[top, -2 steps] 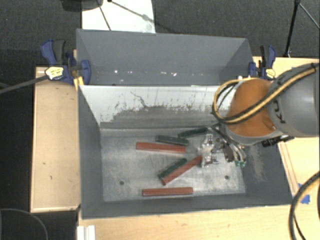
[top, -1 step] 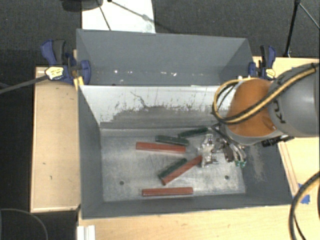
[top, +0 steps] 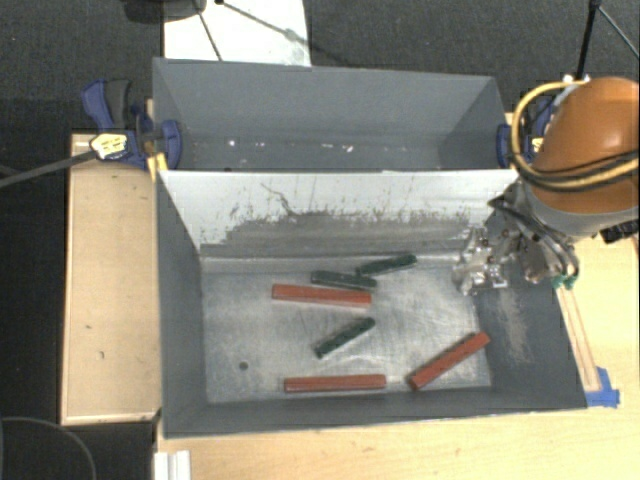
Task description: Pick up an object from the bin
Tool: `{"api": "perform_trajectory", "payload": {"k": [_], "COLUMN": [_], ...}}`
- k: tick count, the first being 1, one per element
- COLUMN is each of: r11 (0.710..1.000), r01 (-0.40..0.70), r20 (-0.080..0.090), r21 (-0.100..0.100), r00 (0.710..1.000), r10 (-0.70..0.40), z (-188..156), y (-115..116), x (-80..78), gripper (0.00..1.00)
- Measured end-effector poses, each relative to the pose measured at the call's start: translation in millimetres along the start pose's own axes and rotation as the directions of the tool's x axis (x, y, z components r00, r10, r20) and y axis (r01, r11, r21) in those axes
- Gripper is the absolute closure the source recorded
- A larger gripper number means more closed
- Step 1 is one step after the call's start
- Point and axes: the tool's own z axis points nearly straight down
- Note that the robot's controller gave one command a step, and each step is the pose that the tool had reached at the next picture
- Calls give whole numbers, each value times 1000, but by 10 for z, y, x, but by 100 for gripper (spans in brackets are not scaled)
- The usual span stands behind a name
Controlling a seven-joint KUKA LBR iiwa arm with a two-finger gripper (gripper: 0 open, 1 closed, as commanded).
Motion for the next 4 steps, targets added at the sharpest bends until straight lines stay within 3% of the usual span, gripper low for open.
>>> {"api": "perform_trajectory", "payload": {"k": [1,2,3,4], "r11": [1000,1000,1000,997], "r01": [3,3,17,72], "r20": [-3,-3,4,-2], "r21": [-1,-1,1,0], "r00": [1000,1000,1000,997], "r10": [-3,-3,-17,-72], "z": [12,11,497,1003], "y": [6,6,-160,-243], "x": [7,7,120,295], "gripper": [0,0,0,0]}}
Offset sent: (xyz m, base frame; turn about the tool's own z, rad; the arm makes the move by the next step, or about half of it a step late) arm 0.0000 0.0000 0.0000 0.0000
